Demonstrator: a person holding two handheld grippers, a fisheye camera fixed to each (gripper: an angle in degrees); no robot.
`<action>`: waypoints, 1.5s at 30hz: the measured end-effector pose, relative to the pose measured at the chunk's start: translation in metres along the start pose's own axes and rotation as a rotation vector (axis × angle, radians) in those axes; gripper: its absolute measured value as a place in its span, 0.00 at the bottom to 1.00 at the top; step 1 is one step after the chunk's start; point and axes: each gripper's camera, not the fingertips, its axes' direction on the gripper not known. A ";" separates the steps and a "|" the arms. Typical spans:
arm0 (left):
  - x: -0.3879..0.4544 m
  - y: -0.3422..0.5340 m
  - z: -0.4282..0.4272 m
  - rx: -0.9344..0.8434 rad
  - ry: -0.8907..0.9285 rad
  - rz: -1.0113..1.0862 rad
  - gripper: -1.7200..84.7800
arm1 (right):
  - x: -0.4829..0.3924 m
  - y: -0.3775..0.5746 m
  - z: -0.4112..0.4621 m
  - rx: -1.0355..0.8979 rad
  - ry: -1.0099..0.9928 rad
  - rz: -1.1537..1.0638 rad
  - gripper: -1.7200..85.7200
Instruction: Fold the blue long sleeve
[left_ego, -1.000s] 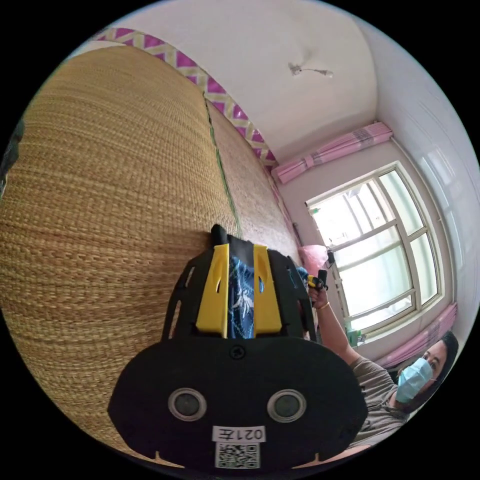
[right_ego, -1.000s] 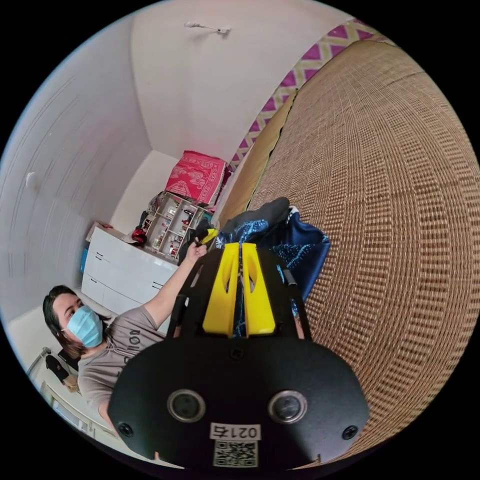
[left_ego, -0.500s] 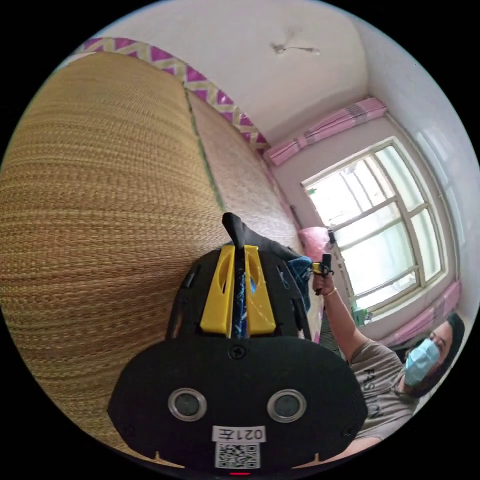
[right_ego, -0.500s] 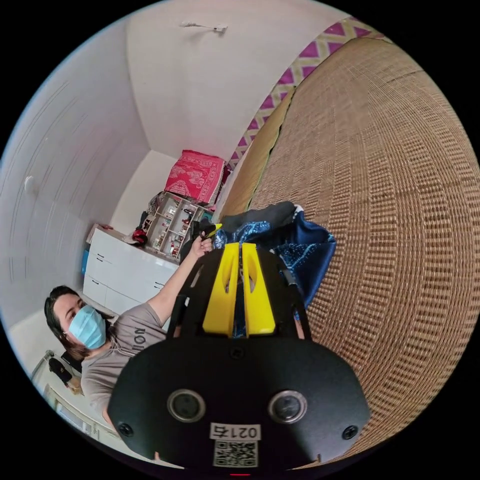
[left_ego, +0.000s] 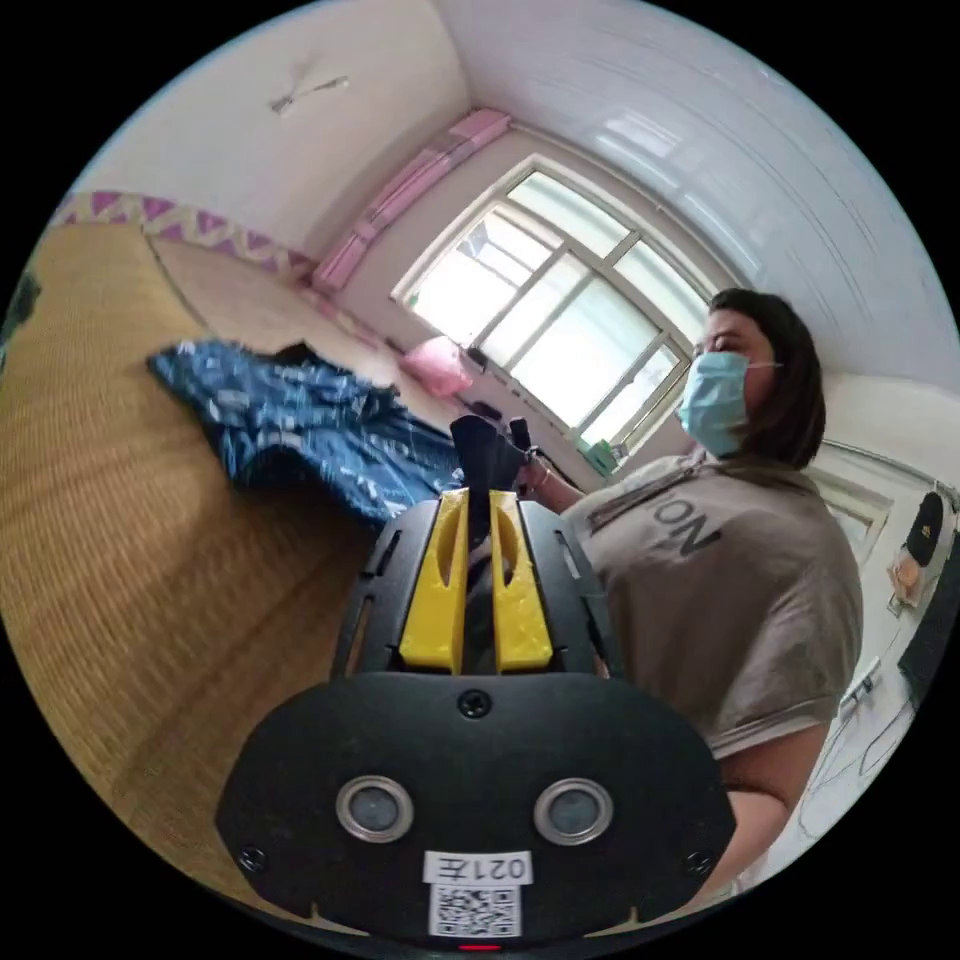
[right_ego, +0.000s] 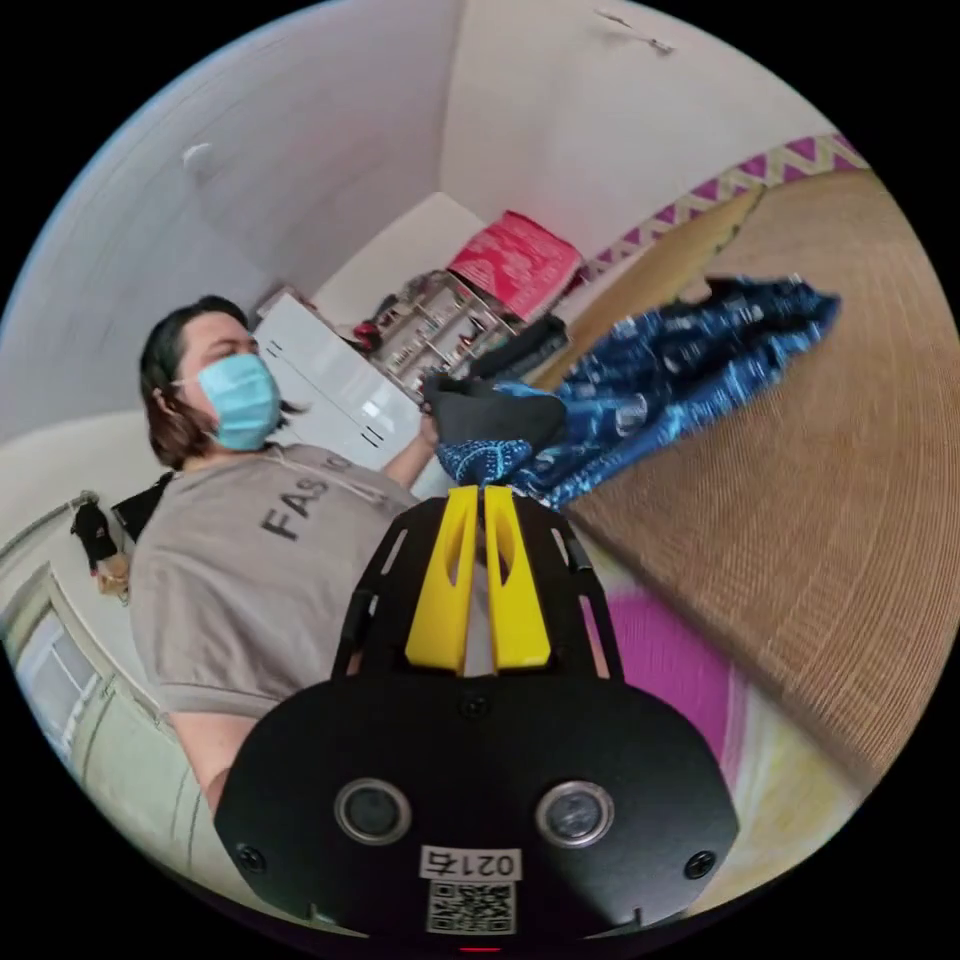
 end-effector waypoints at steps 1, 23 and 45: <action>-0.017 0.029 0.012 -0.042 -0.012 -0.124 0.04 | 0.007 0.023 0.013 -0.042 0.033 0.077 0.02; -0.017 -0.034 -0.011 -0.051 -0.075 -0.202 0.08 | -0.067 -0.087 0.058 -0.091 0.247 -0.007 0.06; 0.024 -0.110 -0.001 -0.262 -0.217 -0.135 0.01 | -0.136 -0.110 0.107 -0.718 0.332 -0.131 0.01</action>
